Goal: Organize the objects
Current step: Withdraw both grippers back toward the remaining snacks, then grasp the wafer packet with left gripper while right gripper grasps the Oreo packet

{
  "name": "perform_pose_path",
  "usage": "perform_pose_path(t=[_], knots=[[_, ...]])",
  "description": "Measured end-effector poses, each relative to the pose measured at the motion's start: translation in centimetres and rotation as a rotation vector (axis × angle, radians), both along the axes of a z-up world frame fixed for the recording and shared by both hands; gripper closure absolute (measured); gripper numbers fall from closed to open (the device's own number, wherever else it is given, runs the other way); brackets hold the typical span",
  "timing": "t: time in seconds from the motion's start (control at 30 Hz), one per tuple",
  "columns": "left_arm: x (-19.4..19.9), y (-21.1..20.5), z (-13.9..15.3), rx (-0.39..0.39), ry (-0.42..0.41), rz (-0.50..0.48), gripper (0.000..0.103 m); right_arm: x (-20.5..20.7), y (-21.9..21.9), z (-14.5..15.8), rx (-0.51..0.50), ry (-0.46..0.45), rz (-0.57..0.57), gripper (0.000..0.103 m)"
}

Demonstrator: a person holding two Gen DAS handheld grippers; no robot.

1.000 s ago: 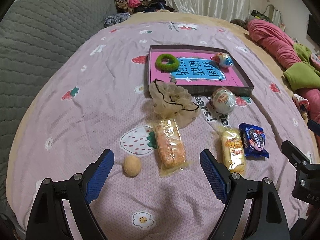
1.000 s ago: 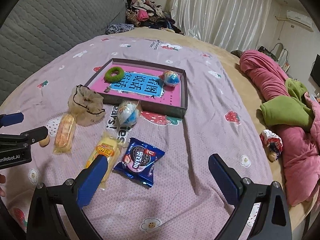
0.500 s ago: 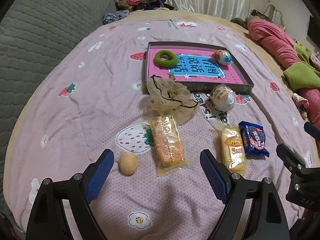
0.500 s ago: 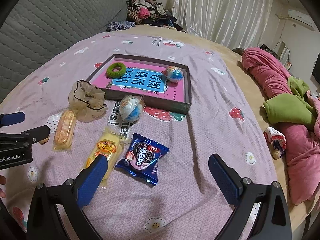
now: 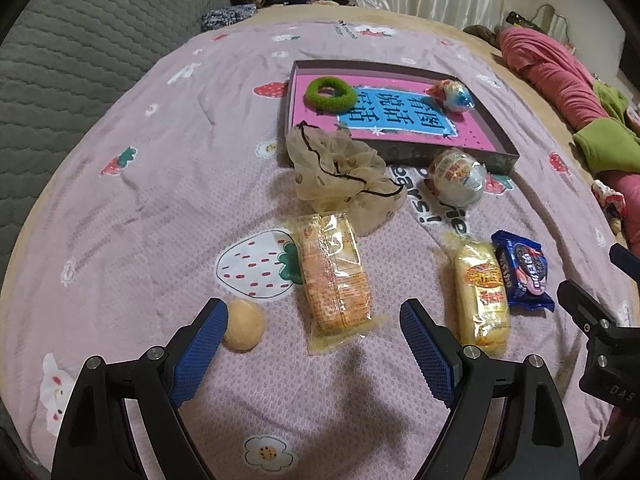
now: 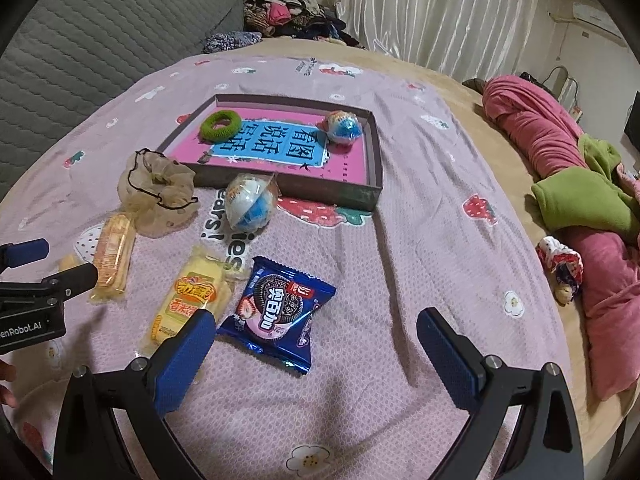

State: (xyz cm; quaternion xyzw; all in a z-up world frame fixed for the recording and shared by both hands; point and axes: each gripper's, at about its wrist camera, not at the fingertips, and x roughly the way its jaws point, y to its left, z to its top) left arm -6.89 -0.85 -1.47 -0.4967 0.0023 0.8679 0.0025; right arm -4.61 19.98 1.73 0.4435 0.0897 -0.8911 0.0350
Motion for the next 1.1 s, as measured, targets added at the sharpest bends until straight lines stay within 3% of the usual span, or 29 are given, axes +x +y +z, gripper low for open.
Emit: perform_pose_path(t=[0.93,1.1], knots=[[-4.3,0.4,-3.4,-0.014,-0.051,0.069,0.014,-4.9,-0.4,-5.0,-0.076,-0.146,-0.119,0.002],[-4.9,0.6,-3.9,0.012,-0.069,0.079,0.014,-4.8,-0.4,-5.5,-0.11,-0.158,-0.126,0.023]])
